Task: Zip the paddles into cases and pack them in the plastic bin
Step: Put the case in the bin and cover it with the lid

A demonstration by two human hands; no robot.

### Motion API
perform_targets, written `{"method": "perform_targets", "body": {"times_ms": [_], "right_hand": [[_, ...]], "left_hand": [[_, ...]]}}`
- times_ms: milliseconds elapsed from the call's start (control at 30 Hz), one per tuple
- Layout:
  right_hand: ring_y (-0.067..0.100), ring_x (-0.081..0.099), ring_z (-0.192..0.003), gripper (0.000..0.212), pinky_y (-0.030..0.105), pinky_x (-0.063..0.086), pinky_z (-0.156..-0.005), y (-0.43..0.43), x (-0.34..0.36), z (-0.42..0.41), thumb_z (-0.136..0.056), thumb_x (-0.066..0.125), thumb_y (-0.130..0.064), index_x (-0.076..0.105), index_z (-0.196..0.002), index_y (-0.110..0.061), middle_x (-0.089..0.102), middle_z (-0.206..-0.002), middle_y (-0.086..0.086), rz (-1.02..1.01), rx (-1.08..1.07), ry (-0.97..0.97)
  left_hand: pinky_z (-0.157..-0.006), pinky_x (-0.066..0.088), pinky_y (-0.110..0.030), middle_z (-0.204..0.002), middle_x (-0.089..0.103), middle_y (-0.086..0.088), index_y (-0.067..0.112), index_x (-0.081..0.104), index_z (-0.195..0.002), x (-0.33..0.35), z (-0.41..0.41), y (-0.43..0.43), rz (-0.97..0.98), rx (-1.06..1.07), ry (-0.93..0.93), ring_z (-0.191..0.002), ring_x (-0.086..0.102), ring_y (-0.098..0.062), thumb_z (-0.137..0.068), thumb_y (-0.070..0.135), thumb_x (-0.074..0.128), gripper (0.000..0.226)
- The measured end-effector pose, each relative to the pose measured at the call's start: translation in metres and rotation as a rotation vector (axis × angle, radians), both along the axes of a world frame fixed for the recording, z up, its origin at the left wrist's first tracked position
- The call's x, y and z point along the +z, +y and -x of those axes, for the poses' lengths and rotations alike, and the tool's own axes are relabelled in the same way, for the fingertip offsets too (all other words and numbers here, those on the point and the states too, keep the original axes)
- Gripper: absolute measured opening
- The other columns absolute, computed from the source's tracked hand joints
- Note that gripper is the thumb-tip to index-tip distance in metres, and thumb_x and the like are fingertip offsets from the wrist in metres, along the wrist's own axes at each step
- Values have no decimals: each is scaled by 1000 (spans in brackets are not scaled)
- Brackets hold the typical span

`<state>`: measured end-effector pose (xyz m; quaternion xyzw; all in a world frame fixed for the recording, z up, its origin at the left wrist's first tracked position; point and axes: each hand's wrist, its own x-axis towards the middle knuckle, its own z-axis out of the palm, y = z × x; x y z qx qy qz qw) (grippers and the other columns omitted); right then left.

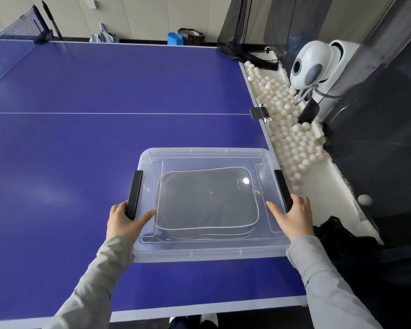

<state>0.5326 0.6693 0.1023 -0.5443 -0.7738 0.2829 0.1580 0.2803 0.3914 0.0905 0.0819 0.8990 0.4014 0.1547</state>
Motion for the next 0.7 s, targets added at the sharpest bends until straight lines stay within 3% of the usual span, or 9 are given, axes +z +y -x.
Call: {"method": "perform_targets", "body": {"times_ms": [133,233,367,533,700], "right_hand": [[30,43,-123,74,39,38,-102,-2,2,0,-78,72,-44,44,-133,-2,43,-130,13,5,1,-11],[30,44,-123,74,39,38,-100,-2,4,0,-78,71,-44,43,-133,-1,43,-130,14,7,4,-22],[32,41,-125,74,42,37,-104,-3,7,0,-82,66,-45,40,-135,-1,41,-133,16,25,26,-70],[35,36,-129,63,45,31,-105,-15,14,10,-89,60,-36,40,-137,-2,42,-139,19,-169,56,-117],[30,33,-135,59,43,27,-110,-36,18,37,-90,56,-40,42,-136,-6,42,-142,15,-311,227,-206]], "left_hand": [[-78,39,-29,-105,46,0,11,57,-107,2,-1,0,5,0,-10,-84,52,-19,-69,36,81,52],[-79,39,-29,-108,44,0,9,54,-118,6,-2,1,39,-38,20,-87,50,-20,-71,38,79,61],[-93,43,-41,-133,39,-10,12,33,-142,12,-7,3,122,-95,121,-113,48,-30,-76,38,75,82],[-111,17,-42,-154,23,-3,17,27,-146,22,-19,18,359,-245,385,-142,19,-25,-87,50,56,74],[-117,1,-35,-160,-2,4,22,12,-150,30,-42,48,543,-483,457,-147,-5,-15,-94,56,31,68]]}}
